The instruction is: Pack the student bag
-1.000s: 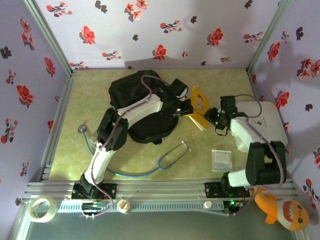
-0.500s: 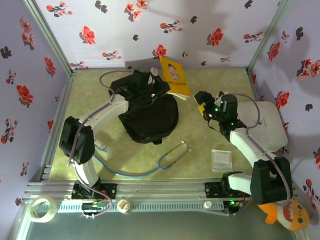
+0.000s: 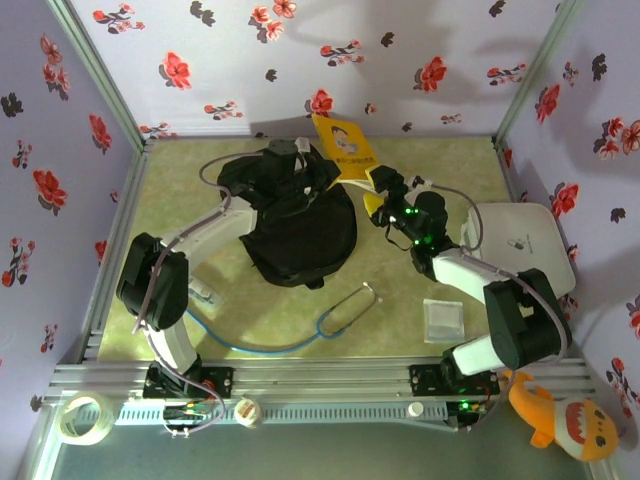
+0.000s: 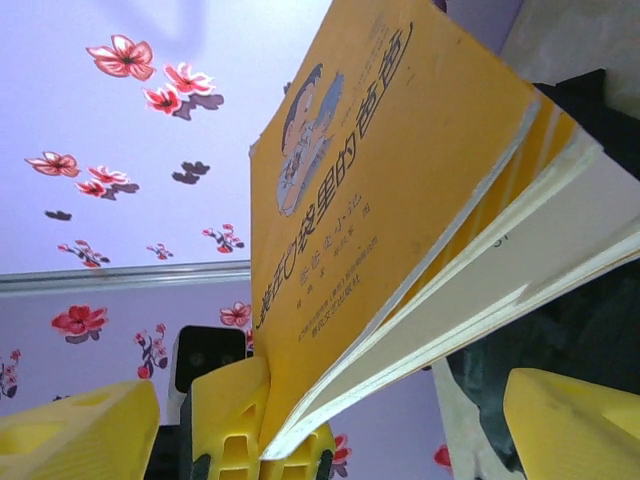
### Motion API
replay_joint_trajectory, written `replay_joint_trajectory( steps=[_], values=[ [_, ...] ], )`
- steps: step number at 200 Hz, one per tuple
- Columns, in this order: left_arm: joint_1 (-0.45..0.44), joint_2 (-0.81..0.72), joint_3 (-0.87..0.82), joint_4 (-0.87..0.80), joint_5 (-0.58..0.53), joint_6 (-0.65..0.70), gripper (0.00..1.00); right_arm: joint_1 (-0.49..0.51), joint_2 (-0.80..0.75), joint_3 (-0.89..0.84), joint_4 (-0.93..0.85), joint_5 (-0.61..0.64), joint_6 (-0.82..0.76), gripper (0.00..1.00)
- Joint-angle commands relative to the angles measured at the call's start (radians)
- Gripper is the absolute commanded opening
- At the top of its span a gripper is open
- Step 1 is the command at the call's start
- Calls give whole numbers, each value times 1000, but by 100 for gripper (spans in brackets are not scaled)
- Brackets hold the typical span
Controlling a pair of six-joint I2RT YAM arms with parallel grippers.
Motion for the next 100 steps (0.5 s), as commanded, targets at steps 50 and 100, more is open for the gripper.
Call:
replay_joint_trajectory(
  steps=[50,100],
  values=[
    [0,-33,1,153,-11,-22,0,26,111,61,136,78,110,87],
    [-5,-34,-9,157,-8,-29,0,32,186,123,192,82,136,76]
  ],
)
